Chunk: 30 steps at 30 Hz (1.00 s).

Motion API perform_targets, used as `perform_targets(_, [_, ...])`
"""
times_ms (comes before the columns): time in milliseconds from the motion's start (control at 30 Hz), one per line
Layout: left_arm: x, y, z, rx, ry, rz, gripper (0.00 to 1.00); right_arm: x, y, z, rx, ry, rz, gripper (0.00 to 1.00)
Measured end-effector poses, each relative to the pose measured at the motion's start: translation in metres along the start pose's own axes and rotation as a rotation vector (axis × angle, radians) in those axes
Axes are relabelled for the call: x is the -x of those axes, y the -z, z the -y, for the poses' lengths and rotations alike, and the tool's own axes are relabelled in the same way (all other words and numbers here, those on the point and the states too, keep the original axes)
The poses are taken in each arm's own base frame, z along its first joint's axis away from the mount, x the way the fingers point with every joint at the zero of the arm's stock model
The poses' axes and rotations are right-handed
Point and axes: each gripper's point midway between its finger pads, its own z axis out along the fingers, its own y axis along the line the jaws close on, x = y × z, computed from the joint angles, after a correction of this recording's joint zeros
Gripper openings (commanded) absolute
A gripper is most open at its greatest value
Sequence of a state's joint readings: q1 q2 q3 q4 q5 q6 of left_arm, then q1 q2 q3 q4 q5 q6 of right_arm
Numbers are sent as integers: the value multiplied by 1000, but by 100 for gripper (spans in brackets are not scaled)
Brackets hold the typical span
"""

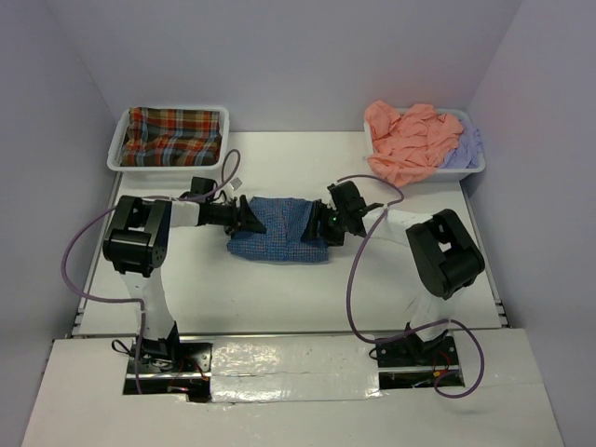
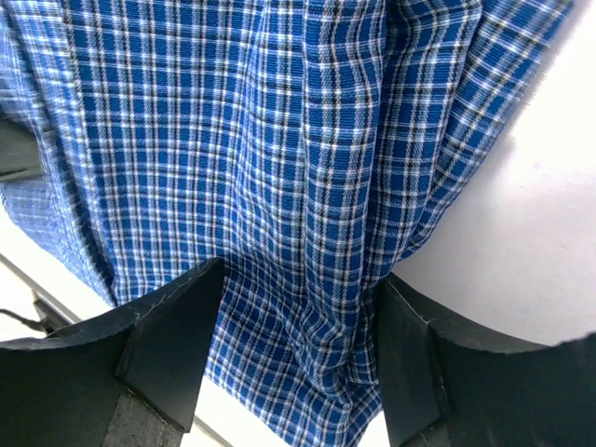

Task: Fold and stack the long sleeve shirts
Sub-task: Neatly place the folded shirt into the bin

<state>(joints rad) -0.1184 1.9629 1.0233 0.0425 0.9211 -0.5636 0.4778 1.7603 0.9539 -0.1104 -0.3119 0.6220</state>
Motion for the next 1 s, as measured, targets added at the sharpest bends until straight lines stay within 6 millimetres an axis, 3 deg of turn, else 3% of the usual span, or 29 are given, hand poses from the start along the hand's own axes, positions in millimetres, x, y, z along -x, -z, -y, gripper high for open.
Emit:
perform_targets(33, [-1,-2,-4,7,0,0,46,0,0,-1,5,-1,2,69])
perform_targets(67, [-3,-4,-7,6,5,-2,17,0,-1,-1,11,-3,3,69])
perform_targets(100, [-5,-5,-9,4,14,-4,0,0,-1,-2,16,-5,4,69])
perform_targets(267, [-8,-4,-11,6,18,-9,0,1,0,-1,18,-4,6,71])
perform_targets(433, [-1,10,-10,107,-59,-26,0,1,12,10,-30,30,10,81])
perform_targets(667, [28,42,-4,318,-217,18,0,32,58,24,-95,69,115,82])
perform_targets(833, [44,65,-7,493,-310,16,0,52,84,16,-118,116,187,82])
perform_targets(1000, [86,95,10,667,-515,43,0,64,94,9,-122,138,219,81])
